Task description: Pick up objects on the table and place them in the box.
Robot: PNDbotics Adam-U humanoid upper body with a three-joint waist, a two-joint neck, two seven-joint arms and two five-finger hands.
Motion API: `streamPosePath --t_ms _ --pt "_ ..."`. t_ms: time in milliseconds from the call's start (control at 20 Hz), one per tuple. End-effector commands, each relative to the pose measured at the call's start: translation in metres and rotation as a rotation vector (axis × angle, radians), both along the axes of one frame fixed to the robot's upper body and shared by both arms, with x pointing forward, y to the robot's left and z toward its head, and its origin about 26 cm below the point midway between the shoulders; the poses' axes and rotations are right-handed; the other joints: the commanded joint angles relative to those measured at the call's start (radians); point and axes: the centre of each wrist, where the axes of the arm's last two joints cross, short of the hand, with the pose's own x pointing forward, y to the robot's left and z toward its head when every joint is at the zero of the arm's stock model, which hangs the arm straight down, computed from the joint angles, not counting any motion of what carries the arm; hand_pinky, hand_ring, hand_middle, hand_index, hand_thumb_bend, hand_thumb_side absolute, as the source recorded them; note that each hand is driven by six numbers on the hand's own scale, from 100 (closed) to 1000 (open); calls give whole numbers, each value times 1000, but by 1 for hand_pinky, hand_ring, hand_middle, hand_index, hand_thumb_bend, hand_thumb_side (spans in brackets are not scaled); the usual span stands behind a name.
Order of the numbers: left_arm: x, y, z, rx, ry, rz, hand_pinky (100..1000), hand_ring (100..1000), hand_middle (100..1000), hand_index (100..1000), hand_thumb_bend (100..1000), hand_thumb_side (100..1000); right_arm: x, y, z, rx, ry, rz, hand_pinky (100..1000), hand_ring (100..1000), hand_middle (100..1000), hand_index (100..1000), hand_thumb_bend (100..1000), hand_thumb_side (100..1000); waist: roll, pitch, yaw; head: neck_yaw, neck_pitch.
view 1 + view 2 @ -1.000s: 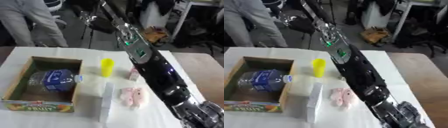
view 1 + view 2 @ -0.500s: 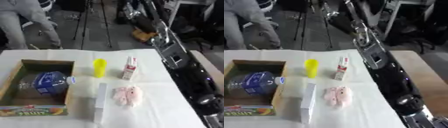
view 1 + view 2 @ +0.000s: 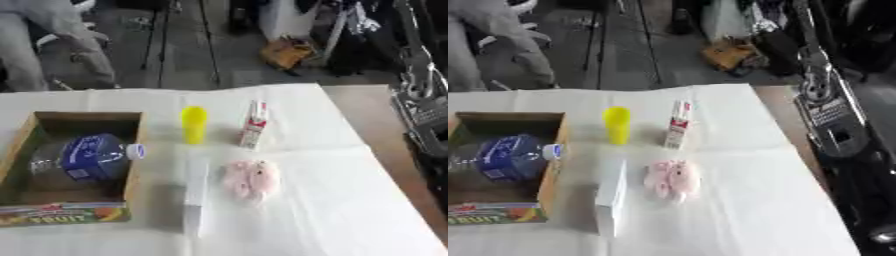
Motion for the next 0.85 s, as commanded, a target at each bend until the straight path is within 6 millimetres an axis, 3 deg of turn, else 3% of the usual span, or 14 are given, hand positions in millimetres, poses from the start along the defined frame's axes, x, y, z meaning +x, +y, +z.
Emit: streamPosePath --t_ms 50,200,350,500,800,850 --pt "-1 4 4 35 -9 -8 744 862 752 834 513 1000 -13 -12 10 -21 1 -27 707 763 890 860 234 606 5 -10 -1 -12 20" --pt "-1 4 3 38 -4 -16 743 861 750 833 513 1000 -22 -14 8 -18 16 -35 703 759 888 856 227 608 7 -10 -2 -21 21" --pt "-1 3 1 38 4 -30 737 846 742 833 508 1000 -28 -15 1 9 32 -46 706 761 884 868 132 651 14 -8 -14 -49 21" --pt "-2 2 -2 -2 6 -29 734 836 734 833 498 1000 -33 -17 -1 25 6 -79 713 767 888 873 130 663 21 -7 -24 -55 21" --pt "-2 -1 -7 -38 22 -23 730 835 735 839 479 999 -35 -14 -9 9 -3 -131 717 773 889 874 166 692 32 -8 -31 -48 19" --pt "-2 -1 -8 -40 23 -21 731 839 749 861 462 995 -35 -15 -10 3 -1 -140 728 785 900 877 317 725 33 -8 -32 -45 18"
